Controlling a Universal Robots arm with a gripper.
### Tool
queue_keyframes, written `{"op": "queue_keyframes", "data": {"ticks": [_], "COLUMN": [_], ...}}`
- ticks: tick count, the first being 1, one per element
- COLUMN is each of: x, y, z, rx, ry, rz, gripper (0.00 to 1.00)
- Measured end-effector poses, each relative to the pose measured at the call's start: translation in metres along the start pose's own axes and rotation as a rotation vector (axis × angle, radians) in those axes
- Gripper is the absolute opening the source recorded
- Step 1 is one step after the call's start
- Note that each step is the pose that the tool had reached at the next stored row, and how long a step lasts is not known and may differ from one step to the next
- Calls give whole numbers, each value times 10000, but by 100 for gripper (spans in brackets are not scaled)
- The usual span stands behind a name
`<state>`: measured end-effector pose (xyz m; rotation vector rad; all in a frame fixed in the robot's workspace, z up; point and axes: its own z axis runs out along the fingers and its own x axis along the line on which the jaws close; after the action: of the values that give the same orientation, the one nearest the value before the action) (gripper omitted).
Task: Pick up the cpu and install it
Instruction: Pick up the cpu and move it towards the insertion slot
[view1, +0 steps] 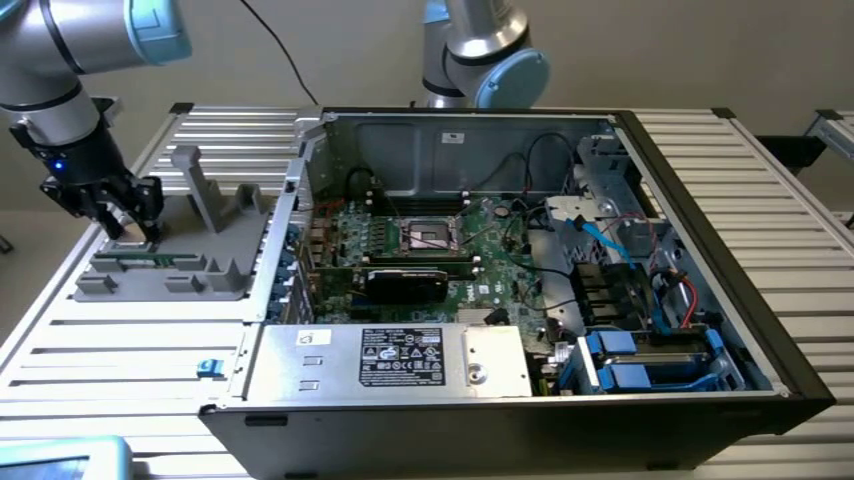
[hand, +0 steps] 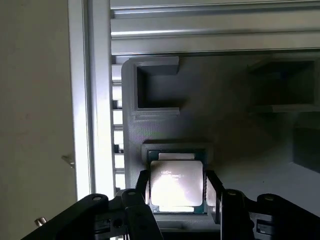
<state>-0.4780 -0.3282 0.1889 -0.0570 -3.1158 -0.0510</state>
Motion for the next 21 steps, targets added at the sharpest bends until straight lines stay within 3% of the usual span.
{"op": "queue_keyframes", "data": {"ticks": [4,8,14,16,17,21], "x": [-1,2,3,3,3,1], "y": [1,4,3,3,3,2], "z": [-12,-106,-103,-94,-89,-44], "rx": [-8,-5,-4,-4,-5,-6], "ry": [-17,-7,-5,-5,-6,-8], "rz": [52,82,107,114,117,136], "gripper": [54,54,54,55,62,62]}}
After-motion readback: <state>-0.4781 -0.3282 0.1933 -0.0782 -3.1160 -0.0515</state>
